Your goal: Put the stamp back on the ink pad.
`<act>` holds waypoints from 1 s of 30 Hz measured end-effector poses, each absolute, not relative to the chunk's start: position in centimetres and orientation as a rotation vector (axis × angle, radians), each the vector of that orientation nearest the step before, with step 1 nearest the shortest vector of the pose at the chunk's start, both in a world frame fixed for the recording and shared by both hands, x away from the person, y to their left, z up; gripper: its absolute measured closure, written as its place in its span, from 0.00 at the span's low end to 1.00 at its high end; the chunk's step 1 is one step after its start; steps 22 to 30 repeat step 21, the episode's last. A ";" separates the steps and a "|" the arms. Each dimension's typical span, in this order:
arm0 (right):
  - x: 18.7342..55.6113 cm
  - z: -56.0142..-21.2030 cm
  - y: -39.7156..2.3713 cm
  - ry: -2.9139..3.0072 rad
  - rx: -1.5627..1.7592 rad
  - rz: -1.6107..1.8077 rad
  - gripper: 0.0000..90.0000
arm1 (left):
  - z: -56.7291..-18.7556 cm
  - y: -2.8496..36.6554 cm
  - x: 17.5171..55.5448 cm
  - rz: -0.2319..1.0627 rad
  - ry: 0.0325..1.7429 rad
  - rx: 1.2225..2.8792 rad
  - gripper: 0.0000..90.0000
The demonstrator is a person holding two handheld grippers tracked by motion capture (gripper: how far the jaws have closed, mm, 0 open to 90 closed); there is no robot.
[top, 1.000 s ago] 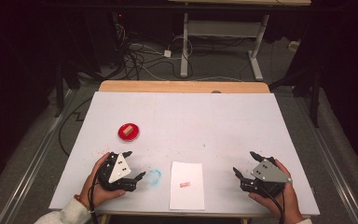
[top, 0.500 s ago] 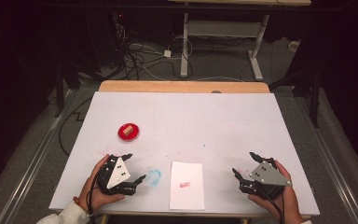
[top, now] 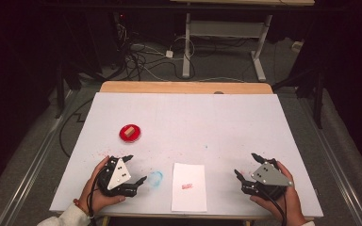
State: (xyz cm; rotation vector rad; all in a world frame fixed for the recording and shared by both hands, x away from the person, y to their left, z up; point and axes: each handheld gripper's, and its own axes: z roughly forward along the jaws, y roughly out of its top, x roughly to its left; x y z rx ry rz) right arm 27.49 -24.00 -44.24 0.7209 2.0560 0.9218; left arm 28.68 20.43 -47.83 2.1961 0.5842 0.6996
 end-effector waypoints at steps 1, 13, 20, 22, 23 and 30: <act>27.5 -44.3 -24.0 2.057 0.722 0.921 0.29 | -47.8 20.5 28.7 0.697 0.585 2.195 0.19; 27.7 -44.4 -24.2 2.063 0.722 0.920 0.29 | -47.9 20.5 29.0 0.677 0.608 2.196 0.19; 27.6 -44.3 -24.4 2.054 0.728 0.926 0.29 | -47.9 20.5 29.2 0.677 0.621 2.191 0.19; 27.6 -44.3 -24.4 2.056 0.730 0.923 0.29 | -47.8 20.4 29.2 0.683 0.629 2.184 0.19; 27.6 -44.3 -24.4 2.056 0.730 0.923 0.29 | -47.8 20.4 29.2 0.683 0.629 2.184 0.19; 27.6 -44.3 -24.4 2.056 0.730 0.923 0.29 | -47.8 20.4 29.2 0.683 0.629 2.184 0.19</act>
